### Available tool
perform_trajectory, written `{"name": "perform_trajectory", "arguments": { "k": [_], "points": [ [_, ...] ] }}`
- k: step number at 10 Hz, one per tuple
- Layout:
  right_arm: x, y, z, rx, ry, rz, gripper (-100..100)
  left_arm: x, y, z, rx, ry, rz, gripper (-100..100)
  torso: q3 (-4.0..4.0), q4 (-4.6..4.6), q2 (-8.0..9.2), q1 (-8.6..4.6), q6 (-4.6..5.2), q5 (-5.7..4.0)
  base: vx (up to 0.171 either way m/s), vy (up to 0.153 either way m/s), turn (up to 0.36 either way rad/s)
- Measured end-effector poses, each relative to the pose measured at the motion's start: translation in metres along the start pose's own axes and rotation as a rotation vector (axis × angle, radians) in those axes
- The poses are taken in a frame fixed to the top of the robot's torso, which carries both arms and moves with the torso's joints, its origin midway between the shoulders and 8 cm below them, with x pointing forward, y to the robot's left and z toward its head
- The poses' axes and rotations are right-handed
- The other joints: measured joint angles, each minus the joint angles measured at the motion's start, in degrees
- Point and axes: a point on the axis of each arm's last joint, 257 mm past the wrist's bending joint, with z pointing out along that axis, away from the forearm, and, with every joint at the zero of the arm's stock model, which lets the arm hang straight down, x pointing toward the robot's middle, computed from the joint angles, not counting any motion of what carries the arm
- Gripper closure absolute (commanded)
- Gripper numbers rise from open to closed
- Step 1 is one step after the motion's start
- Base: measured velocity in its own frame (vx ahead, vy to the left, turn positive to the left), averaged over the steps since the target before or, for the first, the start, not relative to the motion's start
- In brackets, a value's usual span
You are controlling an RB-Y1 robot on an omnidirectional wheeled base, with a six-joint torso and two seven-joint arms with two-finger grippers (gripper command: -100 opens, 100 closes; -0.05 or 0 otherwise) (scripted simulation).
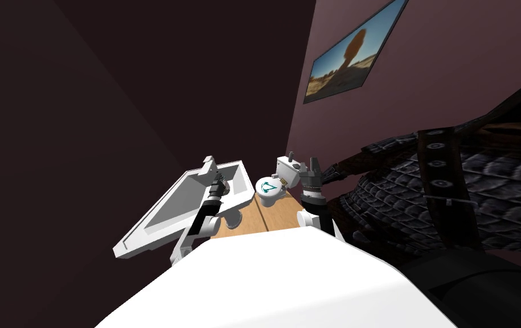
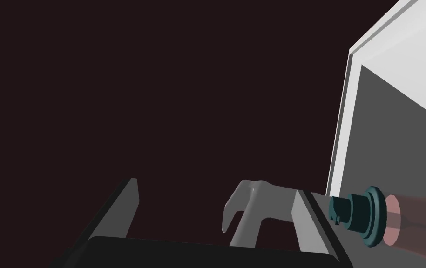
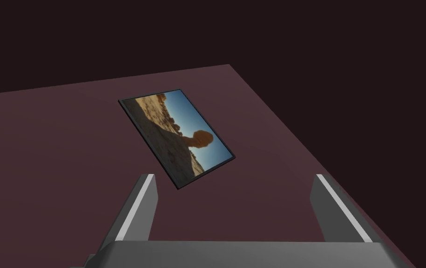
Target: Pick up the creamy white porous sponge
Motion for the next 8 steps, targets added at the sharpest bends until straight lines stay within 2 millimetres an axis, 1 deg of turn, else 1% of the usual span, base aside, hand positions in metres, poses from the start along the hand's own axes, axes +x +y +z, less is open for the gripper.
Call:
{"name": "perform_trajectory", "arguments": {
  "k": [4,8],
  "points": [
    [0.0,0.0,0.0,0.0,0.0,0.0,0,0.006,0.032,0.007,-0.101,0.015,-0.003,-100,0.03,0.01,0.06,0.09,-0.01,0.02,0.025,-0.032,-0.016],
    [0.0,0.0,0.0,0.0,0.0,0.0,0,0.01,0.054,0.011,-0.189,0.024,-0.003,-100,0.06,0.02,0.12,0.13,-0.02,0.02,0.016,-0.019,-0.016]
  ]
}}
